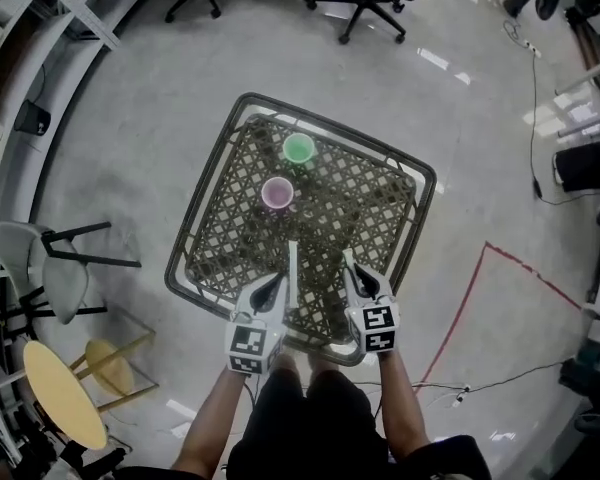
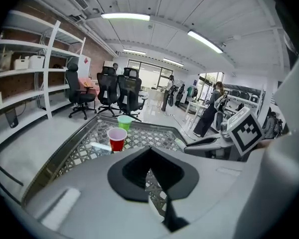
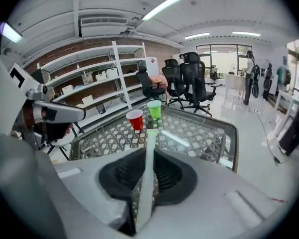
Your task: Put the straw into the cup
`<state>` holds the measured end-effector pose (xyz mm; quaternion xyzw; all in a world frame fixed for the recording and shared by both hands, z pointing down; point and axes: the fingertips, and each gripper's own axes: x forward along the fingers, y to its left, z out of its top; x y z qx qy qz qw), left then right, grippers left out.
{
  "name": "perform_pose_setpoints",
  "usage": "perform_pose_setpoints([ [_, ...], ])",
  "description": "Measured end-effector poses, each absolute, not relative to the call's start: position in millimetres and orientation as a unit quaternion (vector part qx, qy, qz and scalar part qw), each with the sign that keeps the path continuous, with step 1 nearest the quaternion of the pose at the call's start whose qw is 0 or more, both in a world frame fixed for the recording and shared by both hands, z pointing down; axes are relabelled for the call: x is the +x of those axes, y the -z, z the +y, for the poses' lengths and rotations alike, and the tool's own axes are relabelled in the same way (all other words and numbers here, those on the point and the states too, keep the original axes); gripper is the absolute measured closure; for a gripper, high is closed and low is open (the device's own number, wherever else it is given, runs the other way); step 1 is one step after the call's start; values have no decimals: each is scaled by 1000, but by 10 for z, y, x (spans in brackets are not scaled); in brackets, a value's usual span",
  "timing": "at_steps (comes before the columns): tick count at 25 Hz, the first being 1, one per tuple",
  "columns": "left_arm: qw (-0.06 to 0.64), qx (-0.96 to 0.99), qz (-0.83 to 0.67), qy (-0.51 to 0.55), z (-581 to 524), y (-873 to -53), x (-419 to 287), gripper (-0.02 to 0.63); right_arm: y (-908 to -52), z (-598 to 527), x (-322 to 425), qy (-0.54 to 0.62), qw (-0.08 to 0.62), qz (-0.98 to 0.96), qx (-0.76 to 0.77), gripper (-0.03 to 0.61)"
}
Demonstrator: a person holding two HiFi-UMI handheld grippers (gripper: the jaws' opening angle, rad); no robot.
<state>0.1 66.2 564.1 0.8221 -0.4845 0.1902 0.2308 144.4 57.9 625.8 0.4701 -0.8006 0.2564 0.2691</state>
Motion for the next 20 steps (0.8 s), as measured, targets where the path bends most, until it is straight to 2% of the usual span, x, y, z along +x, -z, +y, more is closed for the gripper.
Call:
perform_pose_setpoints([
  [20,158,812,-545,-134,391,-4347,-94,607,-4447,43,1353,-166,125,-854,478,526],
])
